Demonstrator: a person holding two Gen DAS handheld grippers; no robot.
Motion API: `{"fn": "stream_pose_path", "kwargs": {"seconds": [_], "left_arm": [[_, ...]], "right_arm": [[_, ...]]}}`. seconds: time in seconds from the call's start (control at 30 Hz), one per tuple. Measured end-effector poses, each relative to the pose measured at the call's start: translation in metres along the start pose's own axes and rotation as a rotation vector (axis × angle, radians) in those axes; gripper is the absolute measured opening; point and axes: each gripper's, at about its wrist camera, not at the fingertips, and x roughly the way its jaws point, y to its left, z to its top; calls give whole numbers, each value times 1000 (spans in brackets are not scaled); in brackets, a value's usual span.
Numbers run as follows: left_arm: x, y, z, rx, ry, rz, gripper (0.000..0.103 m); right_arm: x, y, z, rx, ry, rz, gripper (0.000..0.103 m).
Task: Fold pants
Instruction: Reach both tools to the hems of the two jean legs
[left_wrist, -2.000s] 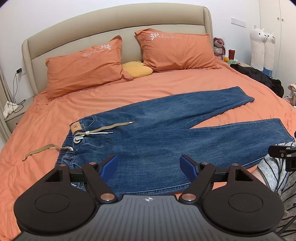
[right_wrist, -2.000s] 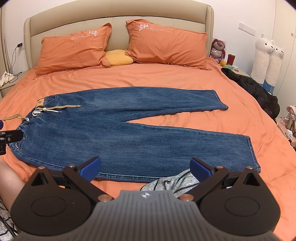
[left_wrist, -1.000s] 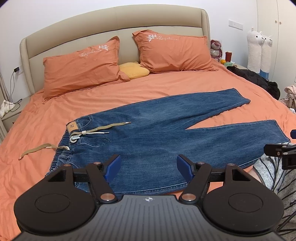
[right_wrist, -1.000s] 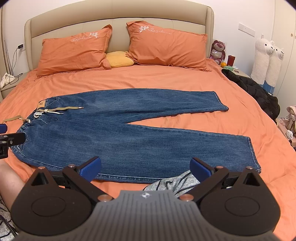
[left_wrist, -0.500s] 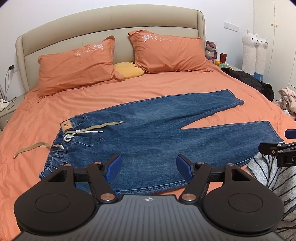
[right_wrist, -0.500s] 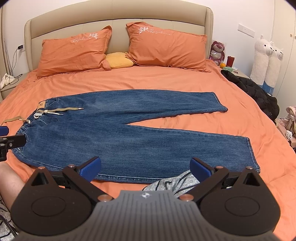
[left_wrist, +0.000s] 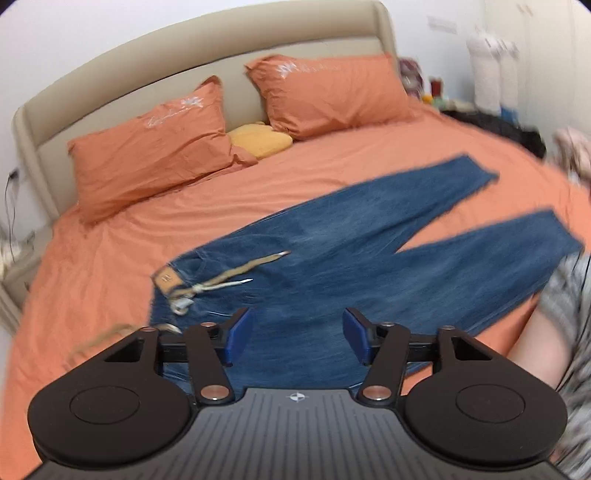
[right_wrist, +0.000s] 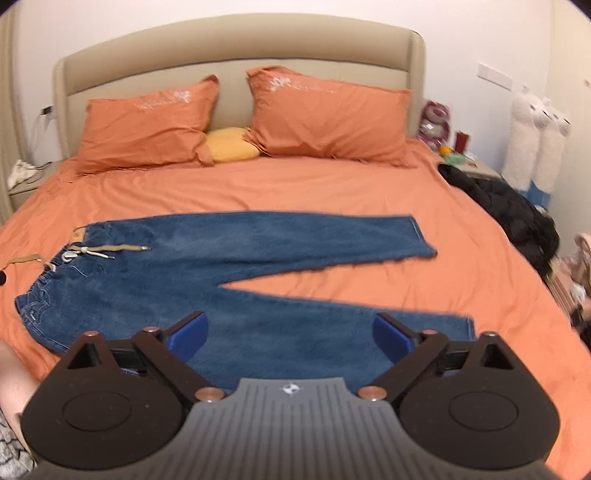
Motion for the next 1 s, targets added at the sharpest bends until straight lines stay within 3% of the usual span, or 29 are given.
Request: {"fn": "stream_pose_path", "kwargs": {"seconds": [0.07,0.2,0.3,0.4,0.6,0.73,0.83,0.9,1.0], "left_arm": [[8,13,5,65,58,-15,65],[38,27,-1,253,194,-65,65],[70,34,-16,397,326,-85,65],[102,36,-29,472,443,-120,65],[160,11,-52,589,641,-292,69],[195,-12,-65,628,719,-356,70],[211,-24,-70,635,747,-348,70],[217,-29,-77,657,757,-324,70],[222,-33,-87,685,768,-229,65]], "right_arm": [[1,-18,14,-37,13,-15,82],[15,-57,38,-134,66,-59,60],[30,-98,54,-143,108,-124,46],[42,-142,69,-119,172,-189,37],[58,-200,79,-249,330,-253,32],[67,-214,76,-375,420,-220,32],[84,-215,55,-480,474,-167,33],[100,-209,32,-550,524,-117,41],[129,-202,-11,-634,591,-38,47]]}}
